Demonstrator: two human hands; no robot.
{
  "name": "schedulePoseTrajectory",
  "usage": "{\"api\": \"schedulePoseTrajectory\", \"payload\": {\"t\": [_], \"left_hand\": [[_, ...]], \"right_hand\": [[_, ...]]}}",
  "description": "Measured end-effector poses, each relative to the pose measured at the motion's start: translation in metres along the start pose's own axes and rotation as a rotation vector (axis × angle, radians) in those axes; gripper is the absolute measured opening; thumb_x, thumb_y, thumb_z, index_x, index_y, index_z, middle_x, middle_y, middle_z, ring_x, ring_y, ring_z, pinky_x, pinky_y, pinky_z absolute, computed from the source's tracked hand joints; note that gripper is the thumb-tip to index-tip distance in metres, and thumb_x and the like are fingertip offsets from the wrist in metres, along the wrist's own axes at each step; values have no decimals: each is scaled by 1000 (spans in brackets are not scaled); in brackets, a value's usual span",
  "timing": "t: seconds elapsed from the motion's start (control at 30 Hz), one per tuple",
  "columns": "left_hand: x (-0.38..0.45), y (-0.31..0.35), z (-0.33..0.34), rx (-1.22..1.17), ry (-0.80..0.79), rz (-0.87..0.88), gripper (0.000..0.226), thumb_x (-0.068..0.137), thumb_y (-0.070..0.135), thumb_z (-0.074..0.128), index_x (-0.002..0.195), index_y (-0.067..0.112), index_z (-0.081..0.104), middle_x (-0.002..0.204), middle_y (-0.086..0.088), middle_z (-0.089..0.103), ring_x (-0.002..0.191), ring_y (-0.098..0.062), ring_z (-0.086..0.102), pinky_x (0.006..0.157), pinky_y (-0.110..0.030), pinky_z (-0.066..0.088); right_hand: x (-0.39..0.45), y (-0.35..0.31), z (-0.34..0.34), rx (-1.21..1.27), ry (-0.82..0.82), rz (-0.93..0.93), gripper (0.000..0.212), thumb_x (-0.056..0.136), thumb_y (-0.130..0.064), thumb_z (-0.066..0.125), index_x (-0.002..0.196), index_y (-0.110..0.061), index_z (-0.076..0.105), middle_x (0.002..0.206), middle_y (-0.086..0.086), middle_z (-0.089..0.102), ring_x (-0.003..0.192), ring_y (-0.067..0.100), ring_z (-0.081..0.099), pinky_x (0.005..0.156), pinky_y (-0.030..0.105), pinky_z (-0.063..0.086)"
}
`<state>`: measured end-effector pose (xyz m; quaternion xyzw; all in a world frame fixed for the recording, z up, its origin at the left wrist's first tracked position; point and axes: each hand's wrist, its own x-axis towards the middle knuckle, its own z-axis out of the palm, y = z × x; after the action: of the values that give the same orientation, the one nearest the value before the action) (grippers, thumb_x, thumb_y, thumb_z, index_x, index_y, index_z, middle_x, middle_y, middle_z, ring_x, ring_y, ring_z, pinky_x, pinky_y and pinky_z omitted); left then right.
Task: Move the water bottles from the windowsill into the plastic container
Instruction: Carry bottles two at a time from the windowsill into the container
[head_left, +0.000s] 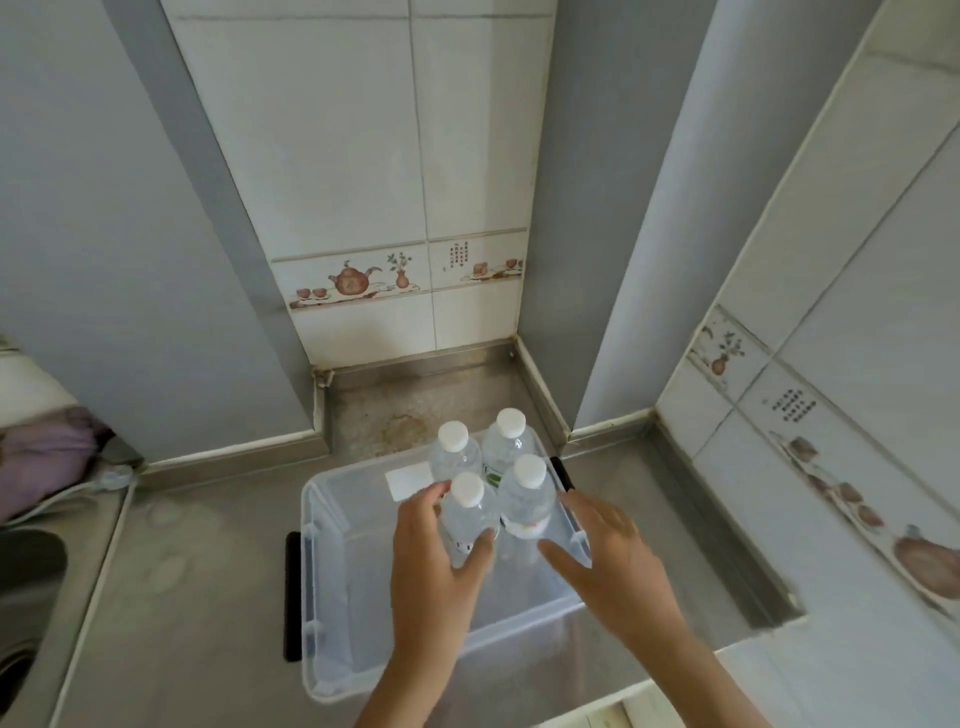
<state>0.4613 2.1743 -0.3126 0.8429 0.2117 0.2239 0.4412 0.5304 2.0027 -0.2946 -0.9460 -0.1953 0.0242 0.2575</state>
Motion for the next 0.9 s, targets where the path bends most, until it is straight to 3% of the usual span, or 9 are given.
{"api": "schedulePoseTrajectory", "payload": {"t": [0.07, 0.17, 0.3, 0.43, 0.57, 0.77, 0.9], "left_hand": [[-4, 19, -10, 183, 60, 183, 53, 80, 35, 76, 126, 19, 55, 123, 1, 61, 111, -20, 60, 88, -39, 53], [-8, 43, -22, 372, 59, 335, 45, 88, 45, 62, 127, 21, 57, 127, 1, 63, 112, -21, 60, 85, -41, 52], [-19, 59, -21, 473, -95, 563, 43, 92, 47, 45, 123, 24, 65, 120, 6, 68, 107, -22, 65, 82, -40, 53], [-51, 81, -1, 501, -179, 781, 45, 91, 47, 46, 118, 24, 72, 119, 6, 72, 108, -21, 68, 81, -41, 54], [-104, 117, 31, 390, -223, 862, 43, 87, 48, 51, 111, 23, 76, 115, 6, 74, 106, -19, 68, 84, -41, 50], [-205, 175, 80, 303, -406, 977, 45, 86, 49, 53, 112, 20, 76, 115, 1, 75, 105, -23, 71, 83, -45, 56], [-276, 199, 104, 258, -518, 1010, 48, 84, 51, 52, 114, 20, 74, 115, 1, 74, 111, -17, 61, 90, -40, 43]], "right_hand": [[-14, -2, -12, -98, 94, -45, 44, 85, -51, 54, 122, -28, 56, 122, -8, 63, 108, 16, 60, 83, 32, 51], [-39, -2, -31, -125, 201, -47, 41, 85, -52, 43, 110, -27, 63, 109, -8, 68, 98, 18, 65, 72, 31, 53], [-84, 10, -56, -137, 320, -8, 36, 86, -47, 45, 110, -27, 62, 112, -9, 67, 102, 18, 63, 80, 34, 54], [-140, 35, -76, -160, 362, 109, 45, 88, -52, 43, 119, -27, 64, 128, -8, 61, 116, 16, 59, 93, 44, 51], [-208, 63, -100, -164, 453, 228, 46, 88, -53, 43, 120, -28, 63, 132, -9, 58, 121, 13, 55, 101, 42, 41], [-326, 107, -134, -182, 576, 420, 51, 90, -58, 36, 120, -27, 63, 132, -9, 58, 123, 8, 44, 97, 44, 46], [-404, 128, -152, -227, 609, 543, 49, 89, -55, 38, 119, -26, 64, 131, -8, 60, 123, 9, 46, 96, 45, 47]]}}
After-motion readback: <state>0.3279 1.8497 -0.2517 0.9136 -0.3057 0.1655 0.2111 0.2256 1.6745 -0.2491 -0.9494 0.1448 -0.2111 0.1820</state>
